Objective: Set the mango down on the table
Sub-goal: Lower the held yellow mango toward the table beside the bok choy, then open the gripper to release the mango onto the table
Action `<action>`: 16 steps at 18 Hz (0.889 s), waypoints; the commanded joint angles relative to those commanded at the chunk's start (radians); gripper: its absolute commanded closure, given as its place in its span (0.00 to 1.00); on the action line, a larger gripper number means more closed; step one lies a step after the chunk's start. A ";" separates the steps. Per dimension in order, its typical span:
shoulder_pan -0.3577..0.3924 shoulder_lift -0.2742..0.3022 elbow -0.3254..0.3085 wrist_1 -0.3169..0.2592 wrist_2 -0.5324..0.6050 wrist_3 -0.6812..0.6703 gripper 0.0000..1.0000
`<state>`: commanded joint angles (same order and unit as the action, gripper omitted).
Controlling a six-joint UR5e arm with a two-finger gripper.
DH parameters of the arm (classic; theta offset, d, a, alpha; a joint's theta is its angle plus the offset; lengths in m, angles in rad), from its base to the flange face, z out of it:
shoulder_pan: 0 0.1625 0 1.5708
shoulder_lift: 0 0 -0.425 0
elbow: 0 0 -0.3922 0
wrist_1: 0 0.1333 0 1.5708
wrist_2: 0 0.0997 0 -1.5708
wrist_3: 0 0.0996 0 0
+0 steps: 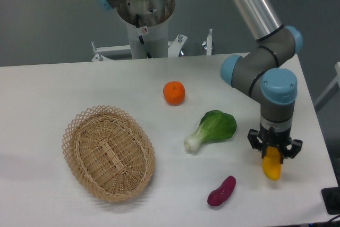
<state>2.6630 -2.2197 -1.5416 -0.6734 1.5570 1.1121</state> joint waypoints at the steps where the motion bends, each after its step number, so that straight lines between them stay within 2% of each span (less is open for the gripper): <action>1: -0.006 -0.002 -0.002 0.000 0.000 0.000 0.59; 4: -0.011 0.000 -0.012 -0.002 0.000 0.000 0.57; 5: -0.011 0.000 -0.012 0.000 0.000 0.002 0.51; 6: -0.011 0.000 -0.012 0.000 -0.002 0.002 0.42; 8: -0.011 0.000 -0.003 0.002 0.000 0.011 0.06; 9: -0.011 0.000 0.003 0.000 0.000 0.012 0.00; 16: -0.002 0.049 0.017 -0.002 0.000 0.005 0.00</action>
<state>2.6614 -2.1706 -1.5248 -0.6750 1.5570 1.1167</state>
